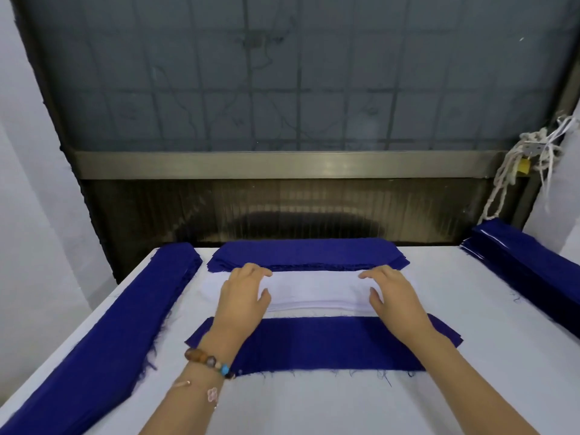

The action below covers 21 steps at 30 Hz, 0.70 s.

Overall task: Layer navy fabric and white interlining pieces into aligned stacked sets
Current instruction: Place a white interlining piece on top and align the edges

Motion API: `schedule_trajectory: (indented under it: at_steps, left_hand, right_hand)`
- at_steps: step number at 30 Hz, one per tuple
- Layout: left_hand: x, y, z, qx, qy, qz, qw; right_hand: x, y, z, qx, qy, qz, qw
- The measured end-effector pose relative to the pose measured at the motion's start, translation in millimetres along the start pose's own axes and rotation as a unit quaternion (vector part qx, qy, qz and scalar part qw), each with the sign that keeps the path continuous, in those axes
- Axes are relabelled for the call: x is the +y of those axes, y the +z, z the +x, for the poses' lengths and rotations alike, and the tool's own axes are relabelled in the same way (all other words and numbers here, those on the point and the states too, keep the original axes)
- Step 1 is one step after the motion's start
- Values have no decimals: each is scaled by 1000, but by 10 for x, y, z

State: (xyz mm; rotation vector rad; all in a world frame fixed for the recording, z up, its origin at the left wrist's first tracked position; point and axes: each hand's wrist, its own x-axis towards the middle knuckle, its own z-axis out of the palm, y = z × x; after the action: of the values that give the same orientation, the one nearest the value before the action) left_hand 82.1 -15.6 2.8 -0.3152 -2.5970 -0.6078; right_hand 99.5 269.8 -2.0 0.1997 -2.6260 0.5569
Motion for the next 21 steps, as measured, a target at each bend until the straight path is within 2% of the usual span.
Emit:
schedule_trajectory:
  at_steps: [4, 7, 11, 14, 21]
  left_hand:
    - [332, 309, 216, -30, 1, -30, 999]
    - [440, 551, 228, -42, -16, -31, 999]
    - [352, 697, 193, -1, -46, -85, 995]
    - [272, 717, 227, -7, -72, -98, 993]
    - [257, 799, 285, -16, -50, -8, 999]
  right_hand:
    - [-354, 261, 299, -5, -15, 68, 998]
    - [-471, 519, 419, -42, 16, 82, 996]
    - [-428, 749, 432, -50, 77, -4, 996]
    - [-407, 807, 440, -36, 84, -29, 995]
    - [-415, 867, 492, -20, 90, -57, 994]
